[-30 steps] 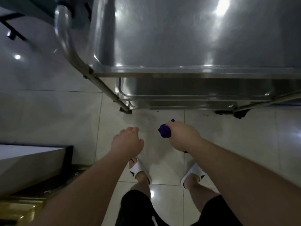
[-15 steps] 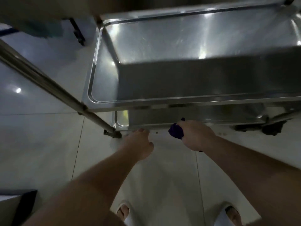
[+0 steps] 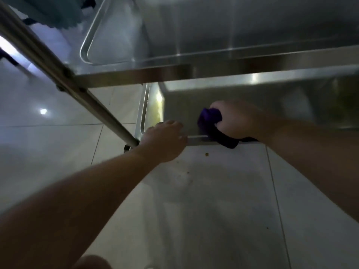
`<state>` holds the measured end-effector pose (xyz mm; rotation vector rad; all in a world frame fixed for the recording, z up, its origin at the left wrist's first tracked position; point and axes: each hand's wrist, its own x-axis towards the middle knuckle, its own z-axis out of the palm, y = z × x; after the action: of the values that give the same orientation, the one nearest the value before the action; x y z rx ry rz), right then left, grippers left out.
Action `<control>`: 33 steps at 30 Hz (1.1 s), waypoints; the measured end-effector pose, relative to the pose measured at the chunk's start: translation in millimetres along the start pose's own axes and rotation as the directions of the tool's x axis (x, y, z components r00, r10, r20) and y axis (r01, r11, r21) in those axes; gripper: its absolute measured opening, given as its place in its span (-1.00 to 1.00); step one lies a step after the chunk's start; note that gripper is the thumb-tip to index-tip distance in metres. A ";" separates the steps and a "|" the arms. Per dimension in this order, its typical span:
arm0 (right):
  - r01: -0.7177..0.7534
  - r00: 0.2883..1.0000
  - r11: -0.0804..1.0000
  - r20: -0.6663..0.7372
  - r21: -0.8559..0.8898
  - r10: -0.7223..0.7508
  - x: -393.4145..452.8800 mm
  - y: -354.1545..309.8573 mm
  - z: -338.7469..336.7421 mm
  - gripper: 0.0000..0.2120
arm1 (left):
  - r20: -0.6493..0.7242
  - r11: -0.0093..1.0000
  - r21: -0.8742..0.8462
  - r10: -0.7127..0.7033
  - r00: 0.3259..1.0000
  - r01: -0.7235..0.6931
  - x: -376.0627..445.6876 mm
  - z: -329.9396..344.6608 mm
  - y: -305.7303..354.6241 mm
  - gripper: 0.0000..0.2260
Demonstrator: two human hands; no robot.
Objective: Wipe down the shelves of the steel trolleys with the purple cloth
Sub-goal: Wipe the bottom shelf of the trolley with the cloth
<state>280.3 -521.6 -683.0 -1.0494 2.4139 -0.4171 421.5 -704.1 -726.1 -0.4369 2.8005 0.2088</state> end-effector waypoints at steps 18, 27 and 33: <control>0.204 0.955 0.979 -0.218 -0.008 -0.201 99.7 -111.8 34.3 -0.57 | 0.129 0.961 -0.142 -0.220 0.967 0.237 -47.8 28.7 -110.5 -0.73; 0.177 0.984 0.878 -0.092 0.444 -0.152 141.5 -145.1 137.1 -0.71 | -0.053 0.751 -0.627 -0.305 0.951 0.206 -51.7 20.2 -175.7 -0.35; 0.266 0.960 0.953 0.055 0.144 -0.276 144.3 -132.9 161.9 -0.58 | -0.252 0.290 -0.944 -0.334 0.908 -0.156 -23.6 44.2 -154.5 -0.61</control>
<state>360.4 -731.1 -802.9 -1.3150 2.1484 -0.6146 503.9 -835.0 -775.4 -0.9814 2.6014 2.1024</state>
